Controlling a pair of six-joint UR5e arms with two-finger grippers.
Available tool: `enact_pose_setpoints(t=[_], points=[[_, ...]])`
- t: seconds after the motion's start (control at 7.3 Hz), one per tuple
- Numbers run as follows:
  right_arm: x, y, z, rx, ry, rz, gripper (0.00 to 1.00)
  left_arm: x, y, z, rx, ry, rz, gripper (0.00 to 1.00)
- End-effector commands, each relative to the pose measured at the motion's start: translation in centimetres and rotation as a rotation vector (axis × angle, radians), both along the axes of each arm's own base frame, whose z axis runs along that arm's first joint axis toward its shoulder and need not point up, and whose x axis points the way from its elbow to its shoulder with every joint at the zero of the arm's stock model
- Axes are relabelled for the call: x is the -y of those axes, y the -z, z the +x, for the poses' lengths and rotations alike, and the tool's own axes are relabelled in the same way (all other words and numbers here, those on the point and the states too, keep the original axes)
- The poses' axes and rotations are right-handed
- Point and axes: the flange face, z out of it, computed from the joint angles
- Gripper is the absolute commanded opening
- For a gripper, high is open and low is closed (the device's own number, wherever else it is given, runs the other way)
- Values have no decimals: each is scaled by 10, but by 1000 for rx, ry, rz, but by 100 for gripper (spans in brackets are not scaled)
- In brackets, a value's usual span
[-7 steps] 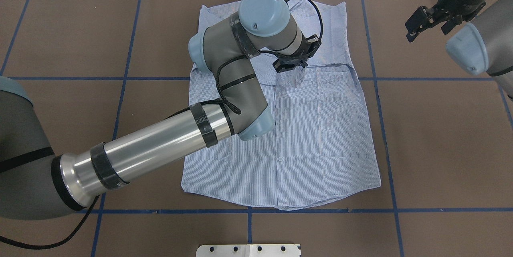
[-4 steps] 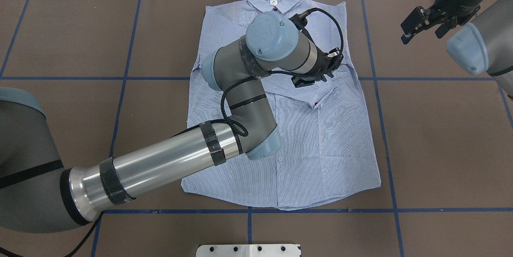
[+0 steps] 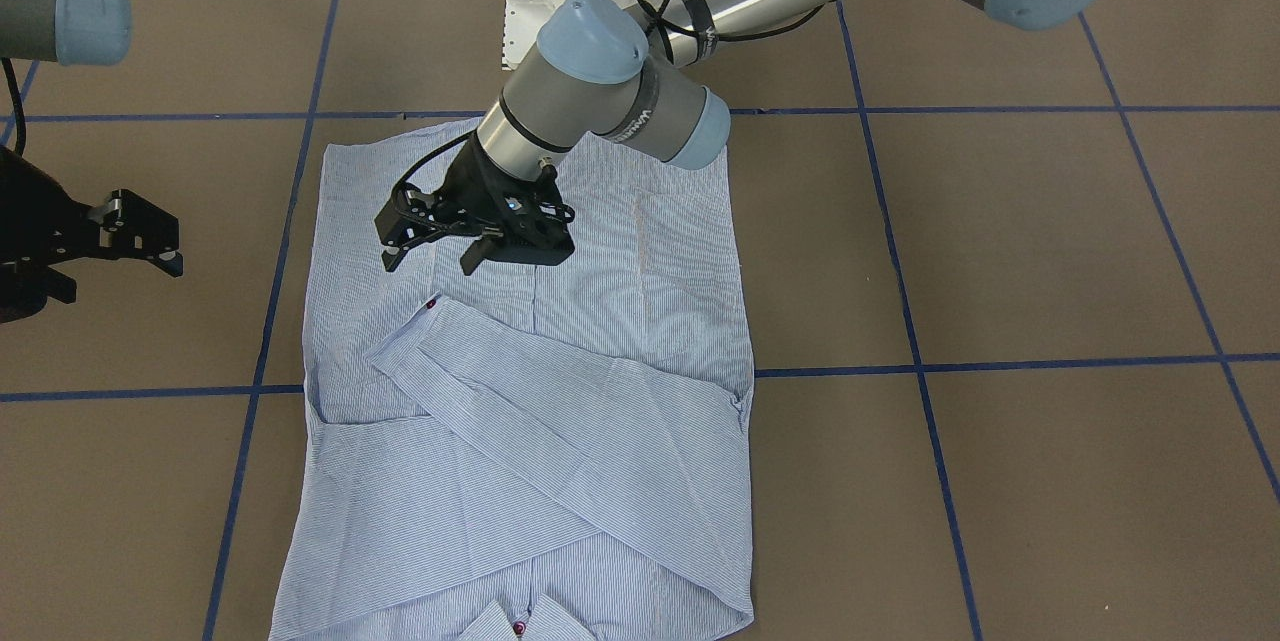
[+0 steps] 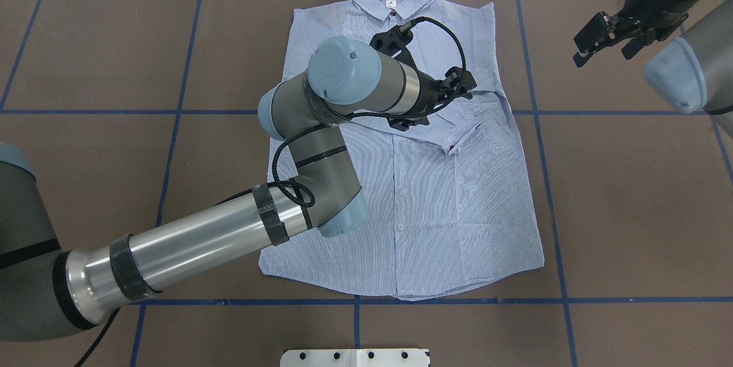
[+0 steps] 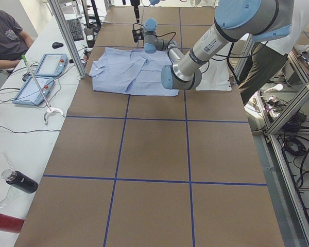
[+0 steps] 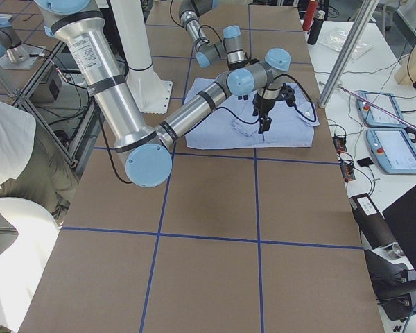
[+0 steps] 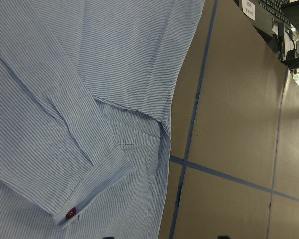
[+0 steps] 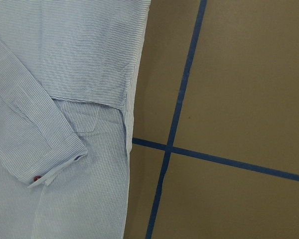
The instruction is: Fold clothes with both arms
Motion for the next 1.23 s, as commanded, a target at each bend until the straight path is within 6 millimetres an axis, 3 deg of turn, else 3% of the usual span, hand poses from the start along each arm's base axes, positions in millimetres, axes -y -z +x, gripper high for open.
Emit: enact_pose_setpoints(t=[0.0, 0.14, 0.27, 0.41, 0.69, 0.82, 1.1], points=[[-49, -3, -9, 23, -23, -28, 100, -14, -23, -73, 144, 18, -5, 99], [-74, -5, -43, 44, -49, -92, 100, -30, -37, -125, 204, 22, 31, 99], [-95, -13, -67, 63, -95, -146, 100, -46, -55, -162, 231, 28, 27, 99], [-127, -36, -82, 85, -131, -147, 100, -52, -66, -198, 274, 13, -4, 99], [-187, -80, -126, 53, -154, -115, 100, -69, -88, -246, 349, -12, 69, 99], [-212, -88, -153, 27, -178, -155, 100, -73, -101, -249, 365, -20, 69, 99], [-259, -87, -201, -4, -212, -240, 100, -74, -101, -248, 361, -23, 64, 99]])
